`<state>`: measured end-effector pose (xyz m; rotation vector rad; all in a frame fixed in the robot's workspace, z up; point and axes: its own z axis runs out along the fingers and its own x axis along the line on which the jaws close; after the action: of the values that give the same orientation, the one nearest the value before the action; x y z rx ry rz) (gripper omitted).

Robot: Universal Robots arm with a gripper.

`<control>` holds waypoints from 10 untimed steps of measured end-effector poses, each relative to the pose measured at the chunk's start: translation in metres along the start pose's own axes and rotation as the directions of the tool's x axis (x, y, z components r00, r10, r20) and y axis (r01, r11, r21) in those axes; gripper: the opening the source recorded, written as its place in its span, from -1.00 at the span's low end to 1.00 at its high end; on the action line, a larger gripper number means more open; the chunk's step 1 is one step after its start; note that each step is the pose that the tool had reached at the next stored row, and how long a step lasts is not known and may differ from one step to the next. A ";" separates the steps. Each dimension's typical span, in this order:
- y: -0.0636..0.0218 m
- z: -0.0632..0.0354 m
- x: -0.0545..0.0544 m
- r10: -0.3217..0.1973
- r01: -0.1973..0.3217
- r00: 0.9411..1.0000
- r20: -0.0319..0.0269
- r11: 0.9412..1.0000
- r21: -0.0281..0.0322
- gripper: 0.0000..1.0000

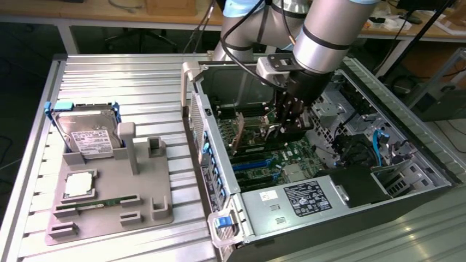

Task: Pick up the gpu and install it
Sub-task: 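Insert the gpu into the slot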

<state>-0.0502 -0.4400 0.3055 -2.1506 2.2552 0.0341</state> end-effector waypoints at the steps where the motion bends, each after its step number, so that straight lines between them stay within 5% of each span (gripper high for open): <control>1: 0.0013 0.0003 0.000 0.000 0.000 1.000 0.000 1.000 0.000 -0.46; 10: 0.0100 0.0020 0.006 0.000 0.000 1.000 0.000 1.000 0.000 -0.46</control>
<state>-0.0605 -0.4459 0.3033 -2.1506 2.2552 0.0341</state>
